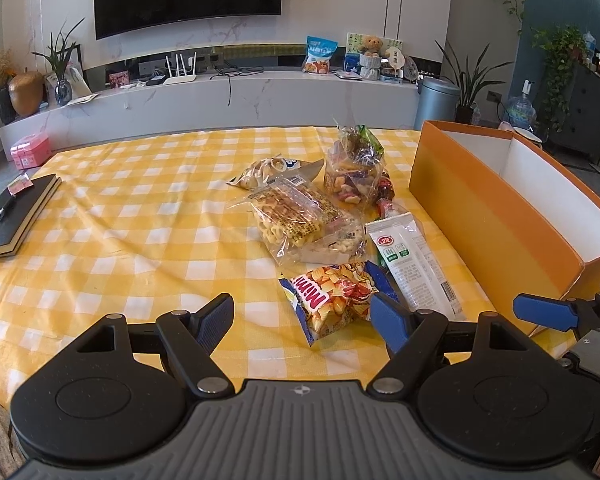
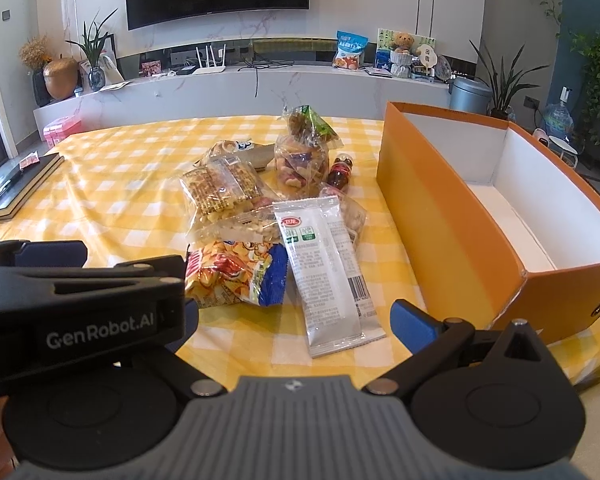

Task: Organize snacks

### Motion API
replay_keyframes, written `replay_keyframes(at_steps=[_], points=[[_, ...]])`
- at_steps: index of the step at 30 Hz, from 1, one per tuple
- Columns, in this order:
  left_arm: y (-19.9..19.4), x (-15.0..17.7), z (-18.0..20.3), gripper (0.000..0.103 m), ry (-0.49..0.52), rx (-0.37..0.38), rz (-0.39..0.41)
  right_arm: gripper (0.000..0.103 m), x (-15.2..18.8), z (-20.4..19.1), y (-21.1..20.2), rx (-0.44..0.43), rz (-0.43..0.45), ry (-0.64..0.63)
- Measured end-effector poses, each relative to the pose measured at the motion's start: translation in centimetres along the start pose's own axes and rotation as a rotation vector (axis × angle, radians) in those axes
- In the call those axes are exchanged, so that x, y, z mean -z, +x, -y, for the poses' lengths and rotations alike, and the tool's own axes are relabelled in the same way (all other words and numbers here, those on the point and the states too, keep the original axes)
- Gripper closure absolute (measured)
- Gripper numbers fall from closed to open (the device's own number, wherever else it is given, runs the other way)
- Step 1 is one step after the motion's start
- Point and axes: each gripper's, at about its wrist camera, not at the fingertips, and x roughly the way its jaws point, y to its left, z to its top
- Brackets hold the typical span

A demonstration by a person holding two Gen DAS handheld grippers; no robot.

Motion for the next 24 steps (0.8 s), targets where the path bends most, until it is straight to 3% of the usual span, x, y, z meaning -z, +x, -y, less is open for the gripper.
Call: replay_keyframes(at_steps=[14,24], points=[[1.2,0.3,-0.6,0.012,-0.002,0.018,-0.058,0.004,0.5,-0.7,1.1,-0.011,-0.016,-0.024],[2.1,0.6,-1.1,0.012,0.006,0.042,-0.077,0.003,1.4,0.2,2.5,-0.051,0.025,0.004]])
